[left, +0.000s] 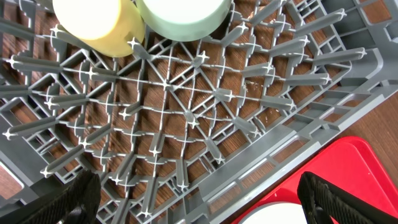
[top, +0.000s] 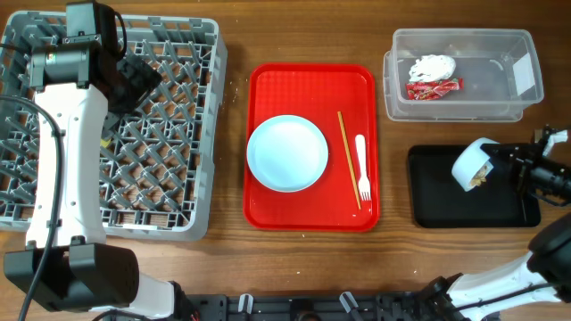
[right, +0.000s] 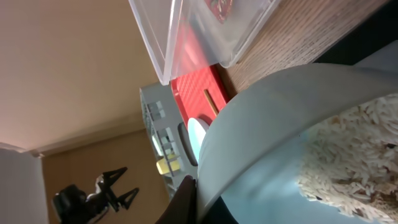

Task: Sort waste into correct bins and load items into the dishwasher rack
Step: 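Tilt the bowl with the right gripper to pour rice onto black tray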

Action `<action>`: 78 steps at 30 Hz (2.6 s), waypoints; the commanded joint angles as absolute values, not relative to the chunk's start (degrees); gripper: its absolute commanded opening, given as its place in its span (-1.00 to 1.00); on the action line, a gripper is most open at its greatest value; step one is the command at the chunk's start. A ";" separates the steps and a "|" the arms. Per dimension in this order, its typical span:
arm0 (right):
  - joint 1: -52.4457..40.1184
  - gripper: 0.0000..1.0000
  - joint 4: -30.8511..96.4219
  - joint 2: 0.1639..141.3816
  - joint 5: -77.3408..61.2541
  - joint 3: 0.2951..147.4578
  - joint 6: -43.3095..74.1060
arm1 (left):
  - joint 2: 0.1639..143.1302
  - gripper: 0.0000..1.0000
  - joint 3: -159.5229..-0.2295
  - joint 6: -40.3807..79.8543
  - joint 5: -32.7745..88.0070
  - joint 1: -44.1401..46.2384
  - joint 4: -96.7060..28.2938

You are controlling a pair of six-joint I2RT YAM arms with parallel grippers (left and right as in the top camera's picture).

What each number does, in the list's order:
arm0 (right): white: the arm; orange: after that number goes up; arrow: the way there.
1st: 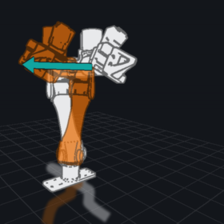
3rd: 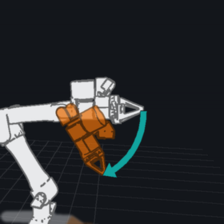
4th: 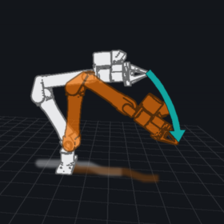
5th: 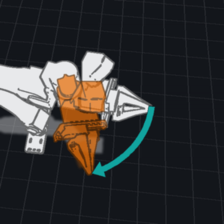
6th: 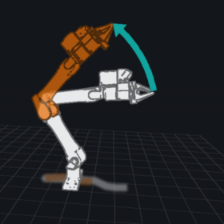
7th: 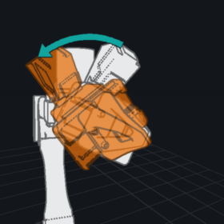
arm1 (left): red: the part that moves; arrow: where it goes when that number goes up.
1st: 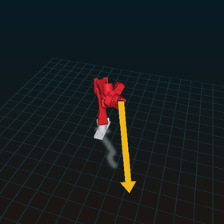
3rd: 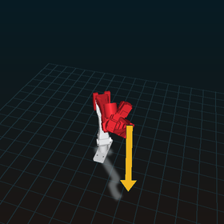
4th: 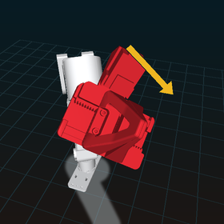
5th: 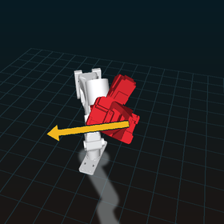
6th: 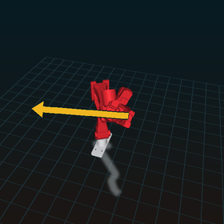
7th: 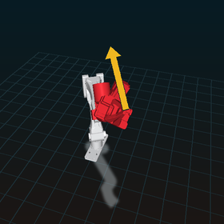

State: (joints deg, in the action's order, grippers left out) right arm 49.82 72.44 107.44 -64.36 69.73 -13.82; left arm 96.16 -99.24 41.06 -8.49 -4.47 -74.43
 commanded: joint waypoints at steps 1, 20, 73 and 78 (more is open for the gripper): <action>50.00 -0.92 73.43 110.08 -67.37 69.71 -16.56 | 95.79 1.00 -99.24 40.80 -8.45 -4.78 -74.41; 51.11 -0.92 78.85 110.39 -74.98 69.25 -16.62 | 95.79 1.00 -99.24 40.77 -8.45 -4.78 -74.41; 53.47 -0.91 87.42 108.86 -86.24 69.25 -22.96 | 95.79 1.00 -99.24 40.77 -8.45 -4.78 -74.41; 51.86 -0.91 92.38 102.96 -85.32 69.67 -28.73 | 95.79 1.00 -99.24 40.77 -8.45 -4.78 -74.41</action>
